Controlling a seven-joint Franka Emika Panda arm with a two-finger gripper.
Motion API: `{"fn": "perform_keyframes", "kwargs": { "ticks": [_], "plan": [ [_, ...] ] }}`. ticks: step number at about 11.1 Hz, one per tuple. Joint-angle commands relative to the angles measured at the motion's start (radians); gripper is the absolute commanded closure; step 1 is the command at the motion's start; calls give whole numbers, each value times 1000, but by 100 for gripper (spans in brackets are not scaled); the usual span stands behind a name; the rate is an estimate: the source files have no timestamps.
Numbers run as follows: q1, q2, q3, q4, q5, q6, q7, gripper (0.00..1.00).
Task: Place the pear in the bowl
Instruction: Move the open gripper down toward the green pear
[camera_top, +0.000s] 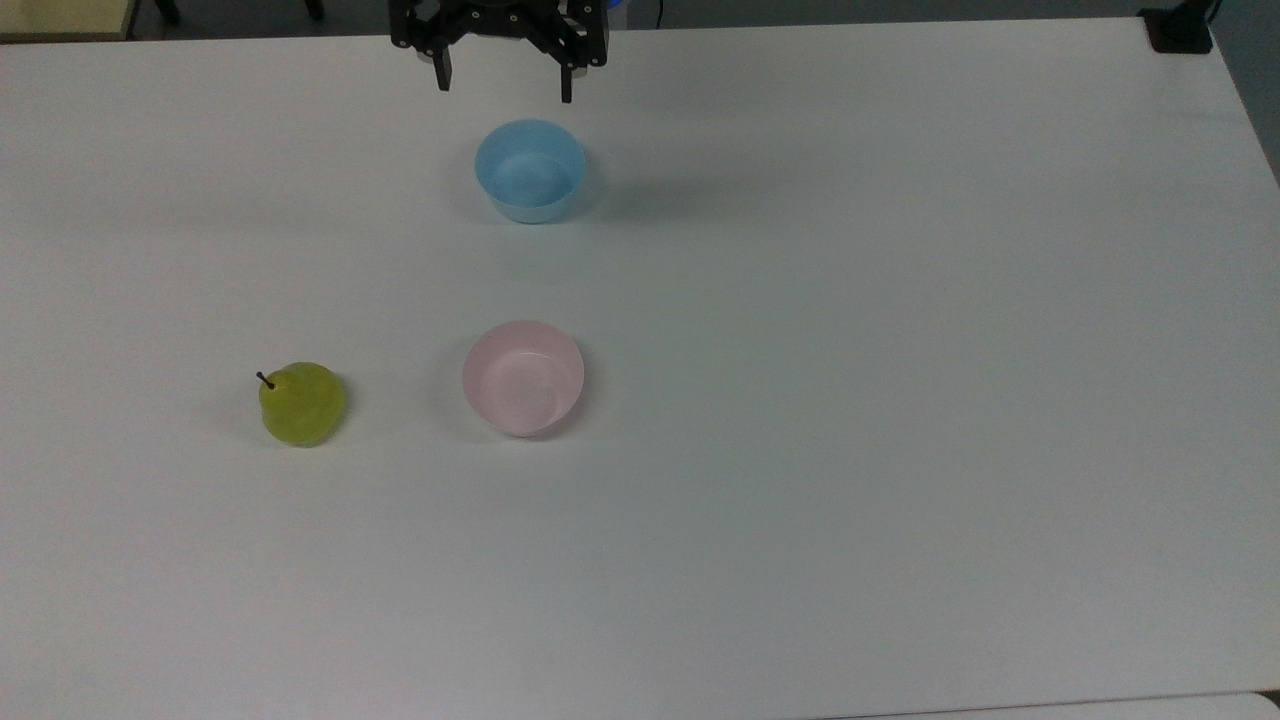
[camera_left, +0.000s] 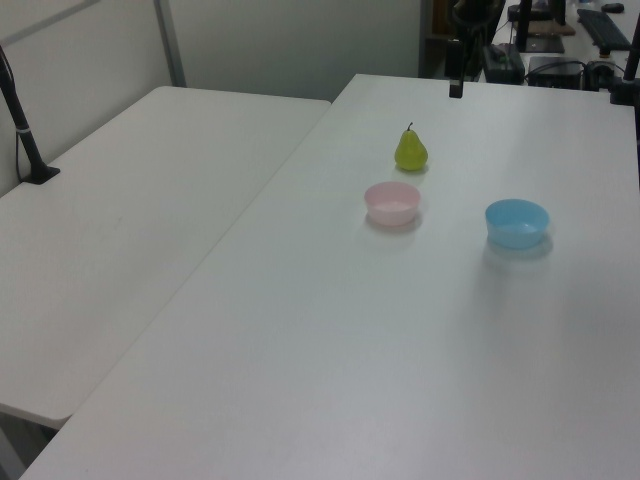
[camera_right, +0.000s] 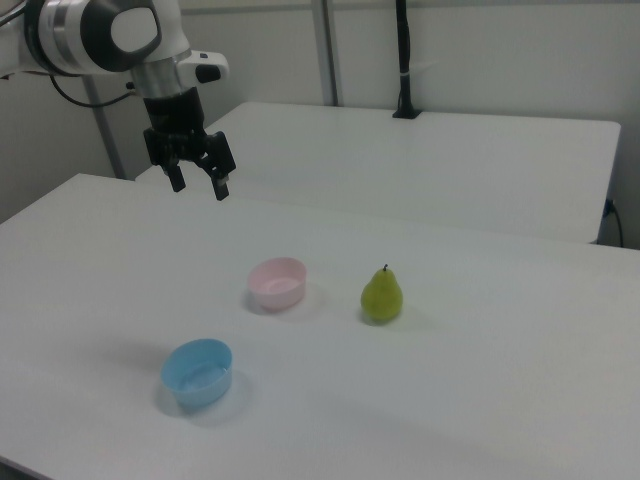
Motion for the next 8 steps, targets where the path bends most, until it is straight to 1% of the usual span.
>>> {"fn": "perform_keyframes", "kwargs": {
  "ticks": [1, 8],
  "plan": [
    [0, -27, -1, -23, 19, -16, -1, 0],
    [-3, -25, -2, -23, 17, -10, -3, 0]
  ]
}}
